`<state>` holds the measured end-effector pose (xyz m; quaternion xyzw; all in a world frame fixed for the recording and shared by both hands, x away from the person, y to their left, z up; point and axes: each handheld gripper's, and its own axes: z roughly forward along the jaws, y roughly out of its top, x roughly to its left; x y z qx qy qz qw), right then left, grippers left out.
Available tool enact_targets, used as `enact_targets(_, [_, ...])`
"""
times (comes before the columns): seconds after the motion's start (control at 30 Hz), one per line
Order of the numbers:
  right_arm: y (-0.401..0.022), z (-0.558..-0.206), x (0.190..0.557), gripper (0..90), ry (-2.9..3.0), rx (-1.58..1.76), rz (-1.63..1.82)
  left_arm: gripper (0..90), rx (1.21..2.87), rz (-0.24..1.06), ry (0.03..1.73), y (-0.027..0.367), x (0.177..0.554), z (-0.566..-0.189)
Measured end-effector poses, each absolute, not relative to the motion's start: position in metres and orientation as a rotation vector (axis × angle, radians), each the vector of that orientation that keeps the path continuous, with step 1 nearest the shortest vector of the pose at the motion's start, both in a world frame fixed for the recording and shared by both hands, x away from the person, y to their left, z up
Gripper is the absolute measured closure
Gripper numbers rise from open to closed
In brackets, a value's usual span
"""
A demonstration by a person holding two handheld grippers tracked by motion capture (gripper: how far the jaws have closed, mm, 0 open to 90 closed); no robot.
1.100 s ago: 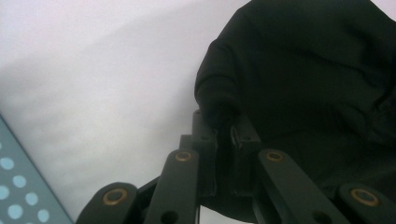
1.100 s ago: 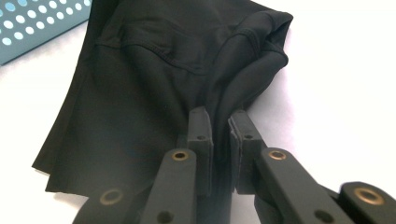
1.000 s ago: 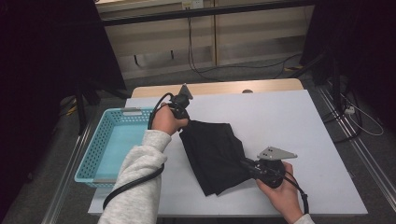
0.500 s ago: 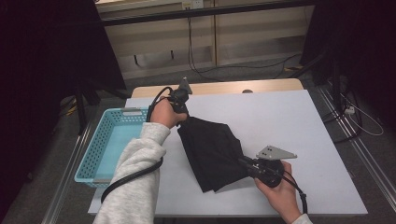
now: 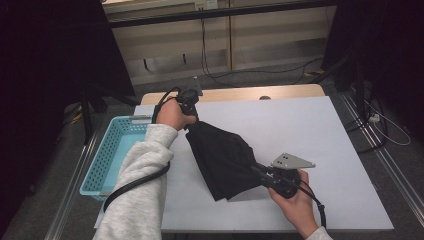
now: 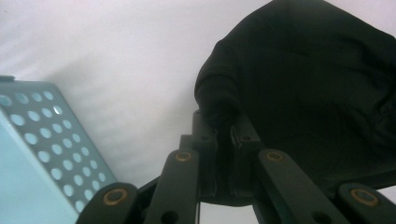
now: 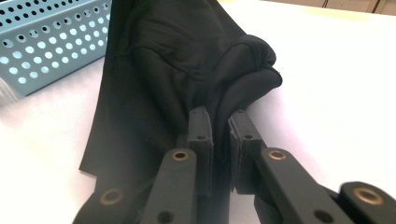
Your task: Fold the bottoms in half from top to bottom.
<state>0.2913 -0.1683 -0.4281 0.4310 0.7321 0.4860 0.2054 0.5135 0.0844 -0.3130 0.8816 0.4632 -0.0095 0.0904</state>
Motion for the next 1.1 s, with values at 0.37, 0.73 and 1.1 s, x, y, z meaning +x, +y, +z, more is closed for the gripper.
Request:
enact_targets(0.37, [-0.163,-0.418,0.291,81.1,1.985,1.175,1.402,83.2,2.626,-0.035,1.385,0.094,0.514,-0.297])
enact_targets(0.73, [-0.154,-0.408,0.291,81.1,1.954,1.138,1.451,83.3,2.609,-0.016,1.395,0.103,0.515,-0.278])
enact_targets(1.1, [-0.146,-0.404,0.289,81.1,1.947,1.111,1.48,83.3,2.576,-0.022,1.396,0.111,0.515,-0.268])
